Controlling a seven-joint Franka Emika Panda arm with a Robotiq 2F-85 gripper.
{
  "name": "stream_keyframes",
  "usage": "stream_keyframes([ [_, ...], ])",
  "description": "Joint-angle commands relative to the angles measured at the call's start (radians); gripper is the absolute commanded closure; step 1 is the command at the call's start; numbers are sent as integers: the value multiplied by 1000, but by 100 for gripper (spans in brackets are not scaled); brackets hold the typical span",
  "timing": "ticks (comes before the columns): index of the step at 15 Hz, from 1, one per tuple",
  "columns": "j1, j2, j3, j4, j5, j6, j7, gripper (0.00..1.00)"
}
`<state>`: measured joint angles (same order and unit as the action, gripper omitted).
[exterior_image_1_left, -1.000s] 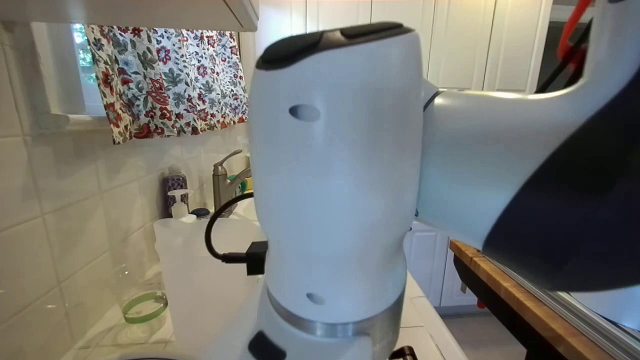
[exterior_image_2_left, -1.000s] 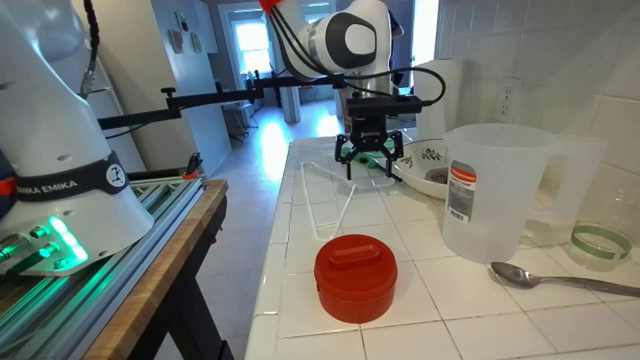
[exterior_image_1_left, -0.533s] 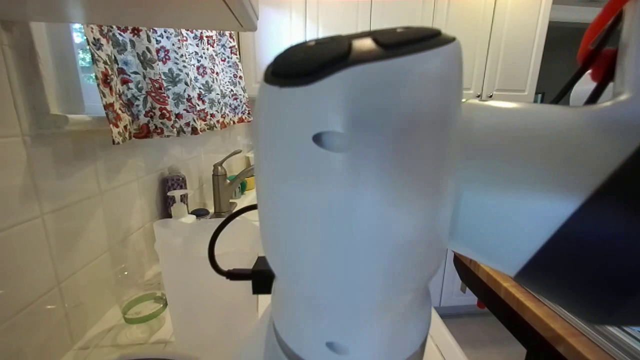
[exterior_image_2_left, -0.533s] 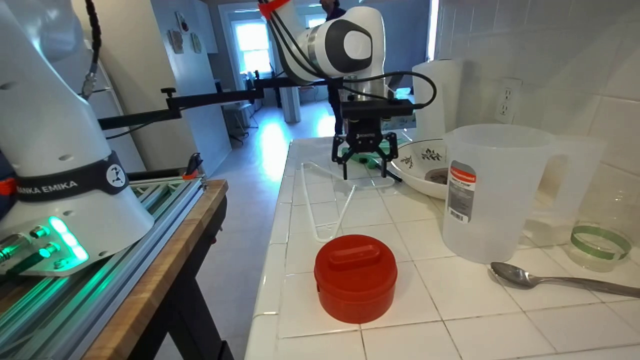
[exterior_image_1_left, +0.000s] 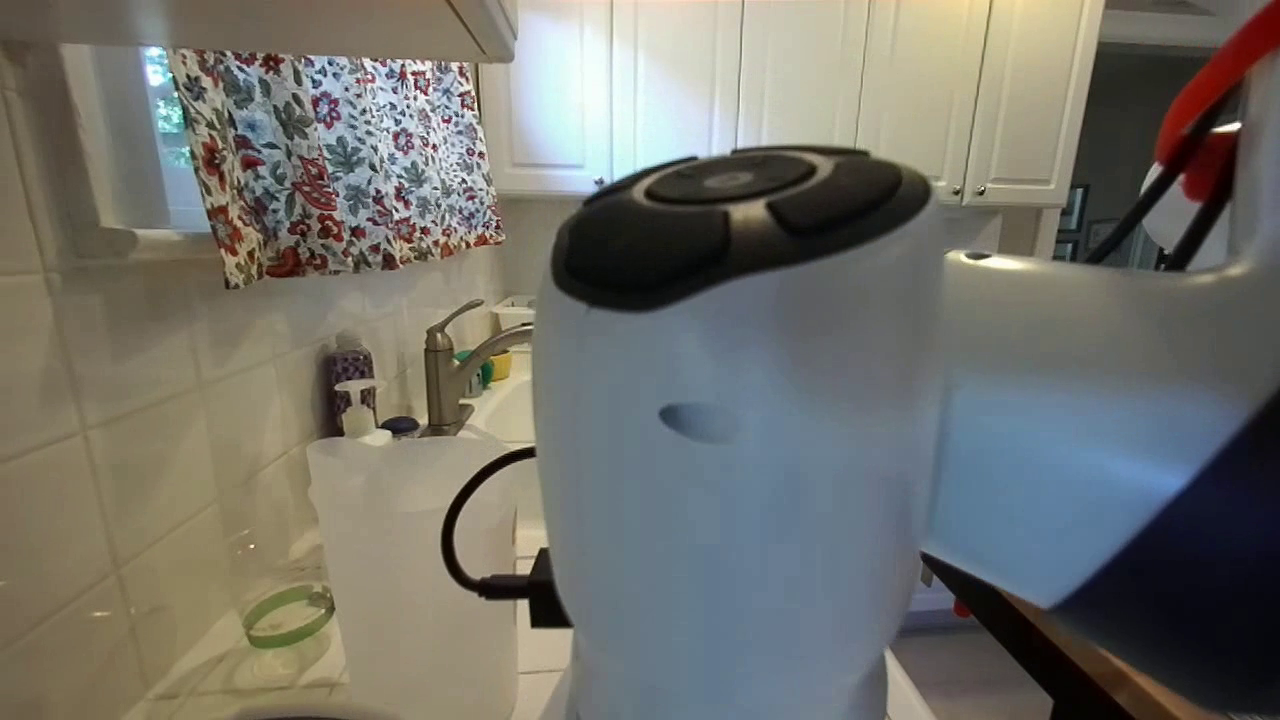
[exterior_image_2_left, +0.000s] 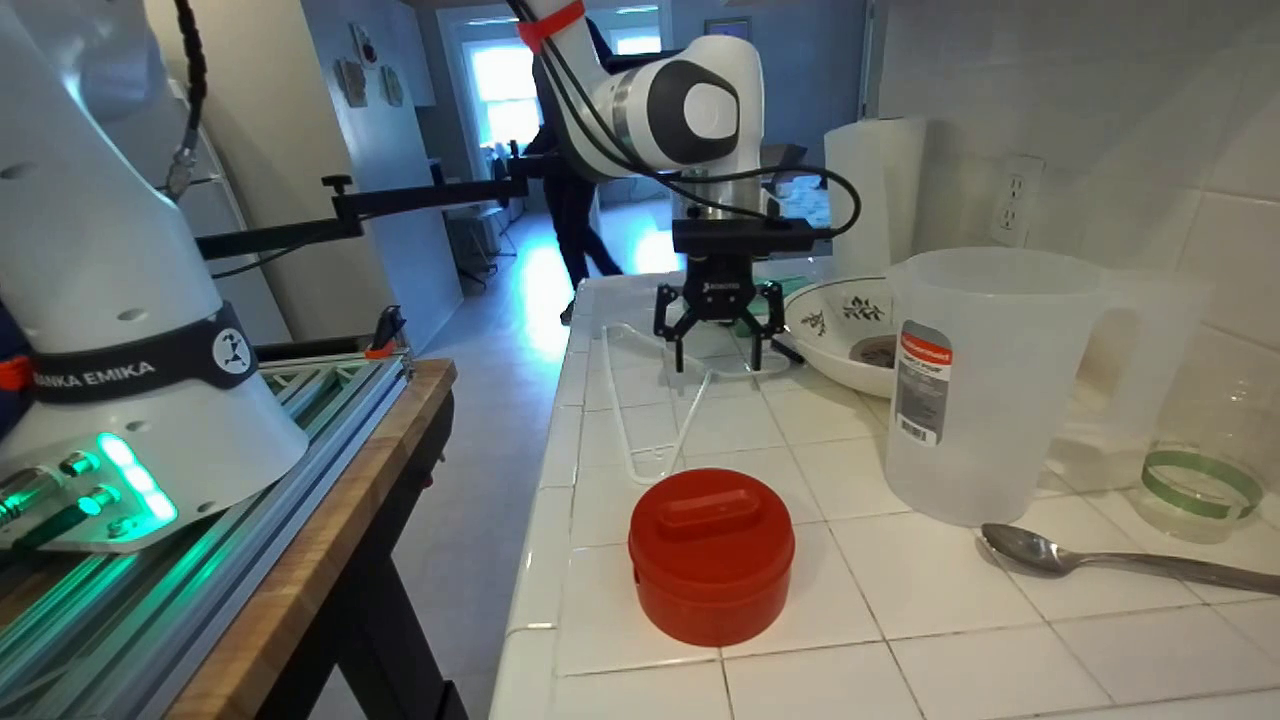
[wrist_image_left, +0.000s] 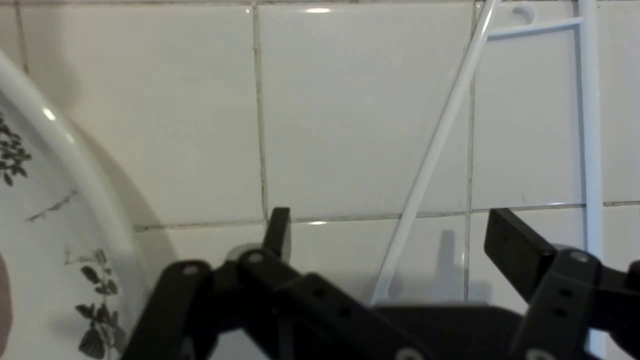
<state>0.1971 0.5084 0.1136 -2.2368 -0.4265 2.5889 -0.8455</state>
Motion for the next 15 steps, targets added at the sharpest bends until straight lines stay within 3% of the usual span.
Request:
stream_keyframes([
  [1,12,1,4,7,-45,-7,40,0],
  [15,11,23,23,1,-65,-6,43,0],
])
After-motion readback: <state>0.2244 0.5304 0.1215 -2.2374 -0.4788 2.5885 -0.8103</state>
